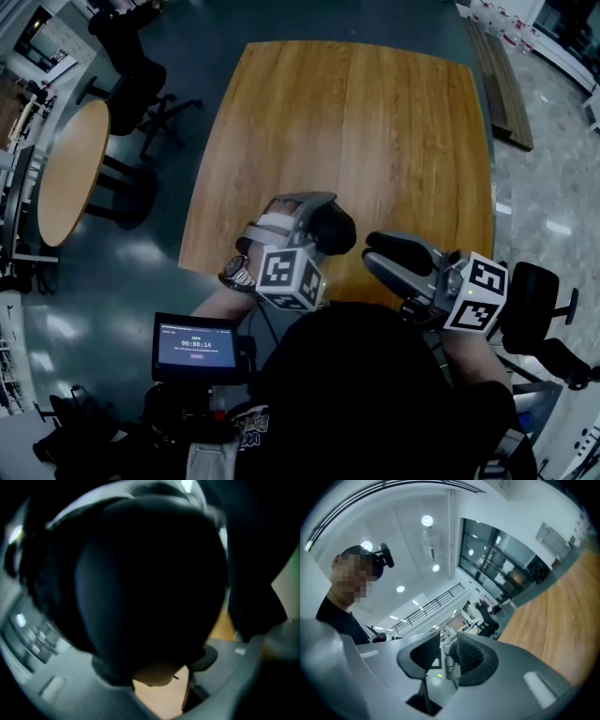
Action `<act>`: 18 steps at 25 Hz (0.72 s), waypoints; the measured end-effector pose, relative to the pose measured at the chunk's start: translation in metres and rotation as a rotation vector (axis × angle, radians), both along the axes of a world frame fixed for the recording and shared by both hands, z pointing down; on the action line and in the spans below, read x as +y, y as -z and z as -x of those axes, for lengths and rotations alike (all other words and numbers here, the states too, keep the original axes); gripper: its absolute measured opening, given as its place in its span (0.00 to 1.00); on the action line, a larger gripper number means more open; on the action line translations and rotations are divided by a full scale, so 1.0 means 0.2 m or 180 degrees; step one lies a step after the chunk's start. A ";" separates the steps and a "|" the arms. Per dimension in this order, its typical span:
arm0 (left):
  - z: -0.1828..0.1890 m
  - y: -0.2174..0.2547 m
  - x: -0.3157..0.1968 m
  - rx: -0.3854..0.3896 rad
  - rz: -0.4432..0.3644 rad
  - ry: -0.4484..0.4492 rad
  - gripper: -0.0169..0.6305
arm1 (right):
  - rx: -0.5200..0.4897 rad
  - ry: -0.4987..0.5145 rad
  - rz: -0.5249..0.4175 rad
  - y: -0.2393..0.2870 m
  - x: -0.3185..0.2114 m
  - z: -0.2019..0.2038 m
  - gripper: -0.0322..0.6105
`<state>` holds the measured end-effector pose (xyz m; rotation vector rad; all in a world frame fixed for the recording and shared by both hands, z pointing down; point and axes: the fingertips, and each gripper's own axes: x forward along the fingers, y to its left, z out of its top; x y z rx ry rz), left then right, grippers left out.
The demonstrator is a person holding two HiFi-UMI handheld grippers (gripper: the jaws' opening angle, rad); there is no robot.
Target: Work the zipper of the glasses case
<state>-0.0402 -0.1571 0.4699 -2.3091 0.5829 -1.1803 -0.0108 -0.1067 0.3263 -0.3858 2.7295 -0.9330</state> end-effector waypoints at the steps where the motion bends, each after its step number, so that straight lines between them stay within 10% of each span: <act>1: -0.04 0.05 0.04 0.0535 0.0325 -0.0027 0.48 | 0.0093 -0.0182 -0.0301 0.02 -0.03 -0.05 0.22; 4: -0.17 0.30 0.21 0.2089 0.1020 -0.0420 0.48 | 0.0786 -0.0448 -0.1232 -0.01 -0.03 -0.10 0.30; 7: -0.22 0.51 0.32 0.3061 0.1423 -0.0744 0.49 | 0.1275 -0.0321 -0.1790 -0.06 0.04 -0.03 0.34; 12: -0.13 0.68 0.23 0.4090 0.1671 -0.0544 0.48 | 0.1219 -0.0199 -0.1874 -0.03 0.05 -0.11 0.36; 18: -0.05 0.80 0.21 0.4760 0.1811 -0.0652 0.48 | 0.1186 0.0105 -0.1694 -0.13 0.09 -0.03 0.45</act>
